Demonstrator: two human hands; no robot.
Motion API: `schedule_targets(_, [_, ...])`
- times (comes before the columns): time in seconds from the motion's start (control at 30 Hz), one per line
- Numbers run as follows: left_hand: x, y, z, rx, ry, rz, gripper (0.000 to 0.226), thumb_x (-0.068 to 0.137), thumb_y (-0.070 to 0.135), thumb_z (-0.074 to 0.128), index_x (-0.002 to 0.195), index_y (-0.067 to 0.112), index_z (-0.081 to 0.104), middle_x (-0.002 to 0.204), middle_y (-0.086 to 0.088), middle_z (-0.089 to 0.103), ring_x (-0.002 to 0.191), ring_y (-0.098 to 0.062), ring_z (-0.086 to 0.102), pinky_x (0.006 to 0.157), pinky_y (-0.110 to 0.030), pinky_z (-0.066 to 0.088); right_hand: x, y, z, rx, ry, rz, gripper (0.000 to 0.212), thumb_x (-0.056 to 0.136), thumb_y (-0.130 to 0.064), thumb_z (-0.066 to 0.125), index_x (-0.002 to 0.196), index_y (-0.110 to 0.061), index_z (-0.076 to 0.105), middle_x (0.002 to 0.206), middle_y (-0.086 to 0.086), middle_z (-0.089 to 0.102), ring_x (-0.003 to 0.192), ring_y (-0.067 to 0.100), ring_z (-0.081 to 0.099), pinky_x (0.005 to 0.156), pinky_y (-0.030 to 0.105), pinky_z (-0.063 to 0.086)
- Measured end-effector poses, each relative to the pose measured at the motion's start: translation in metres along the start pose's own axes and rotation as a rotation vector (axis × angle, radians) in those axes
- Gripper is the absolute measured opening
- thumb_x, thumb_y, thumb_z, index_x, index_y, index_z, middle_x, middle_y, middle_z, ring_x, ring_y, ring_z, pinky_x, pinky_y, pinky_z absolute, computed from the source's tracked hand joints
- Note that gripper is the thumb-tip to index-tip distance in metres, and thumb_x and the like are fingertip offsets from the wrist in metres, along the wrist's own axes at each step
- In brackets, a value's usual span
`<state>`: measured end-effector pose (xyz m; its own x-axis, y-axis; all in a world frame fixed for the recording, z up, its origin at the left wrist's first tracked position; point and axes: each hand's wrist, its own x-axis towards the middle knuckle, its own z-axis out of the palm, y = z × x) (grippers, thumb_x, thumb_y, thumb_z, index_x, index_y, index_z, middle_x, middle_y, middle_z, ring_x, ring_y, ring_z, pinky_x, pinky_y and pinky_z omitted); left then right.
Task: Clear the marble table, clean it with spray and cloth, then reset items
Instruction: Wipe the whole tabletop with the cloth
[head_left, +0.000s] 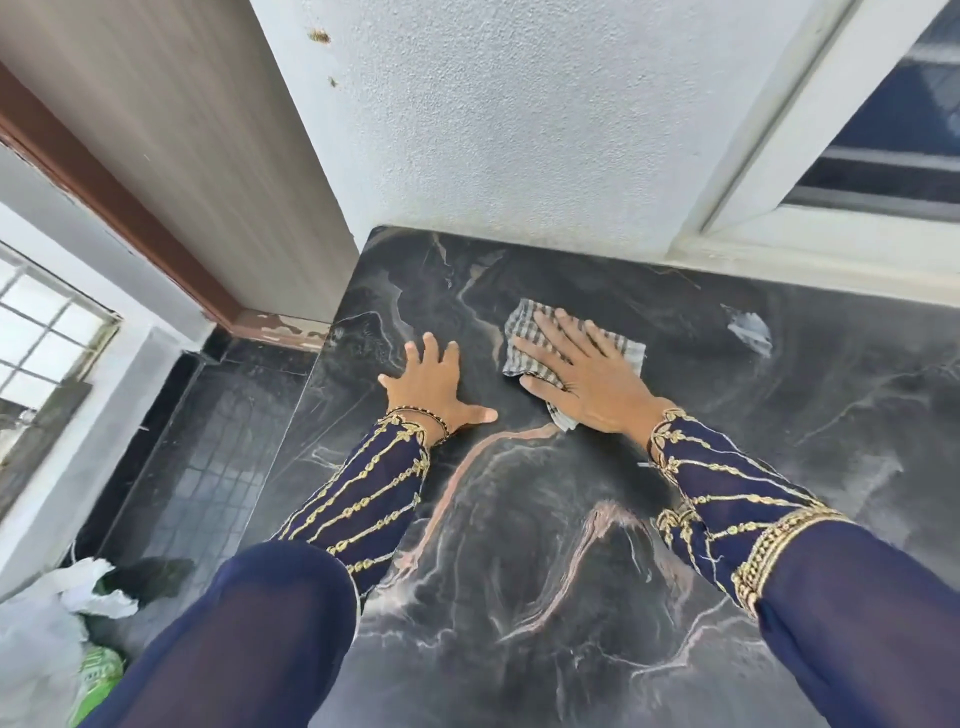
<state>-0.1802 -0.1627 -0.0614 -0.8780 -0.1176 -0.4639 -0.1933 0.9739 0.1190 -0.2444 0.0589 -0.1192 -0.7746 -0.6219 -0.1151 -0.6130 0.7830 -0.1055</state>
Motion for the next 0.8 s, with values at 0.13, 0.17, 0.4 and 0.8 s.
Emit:
schedule_targets(0.13, [-0.055, -0.004, 0.033, -0.278, 0.132, 0.052, 0.057, 0.097, 0.038, 0.047, 0.143, 0.008, 0.036, 0.159, -0.010, 0.022, 0.148, -0.025, 0.019, 0.116, -0.056, 0.023, -0.069, -0.056, 0.016, -0.026, 0.048, -0.076, 0.060, 0.101, -0.062, 0.018, 0.157, -0.043, 0.012, 0.169, -0.002, 0.009, 0.156, 0.020, 0.003, 0.126, 0.047, 0.010])
schedule_targets(0.17, [-0.070, -0.005, 0.040, -0.351, 0.164, 0.058, 0.049, 0.098, 0.032, 0.046, 0.139, 0.007, 0.042, 0.156, -0.012, 0.030, 0.145, -0.027, 0.027, 0.116, -0.052, 0.026, -0.083, -0.069, 0.018, -0.017, 0.061, -0.093, 0.058, 0.101, -0.061, 0.020, 0.156, -0.042, 0.015, 0.168, -0.001, 0.013, 0.156, 0.022, 0.008, 0.125, 0.047, 0.013])
schedule_targets(0.4, [-0.179, -0.009, 0.084, -0.504, 0.272, 0.087, 0.035, 0.092, 0.003, 0.043, 0.125, 0.006, 0.055, 0.130, -0.014, 0.058, 0.117, -0.033, 0.057, 0.102, -0.044, 0.043, -0.197, -0.159, 0.041, 0.016, 0.064, -0.225, 0.054, 0.105, -0.056, 0.028, 0.156, -0.039, 0.028, 0.167, 0.001, 0.018, 0.155, 0.027, 0.011, 0.124, 0.050, 0.016])
schedule_targets(0.8, [-0.240, 0.012, 0.105, -0.465, 0.174, 0.078, 0.036, 0.093, 0.013, 0.050, 0.128, 0.004, 0.053, 0.130, -0.015, 0.058, 0.120, -0.032, 0.055, 0.105, -0.041, 0.041, -0.309, -0.170, 0.051, -0.032, -0.034, -0.386, 0.058, 0.107, -0.054, 0.023, 0.160, -0.037, 0.009, 0.170, -0.001, 0.003, 0.156, 0.024, -0.003, 0.125, 0.050, 0.011])
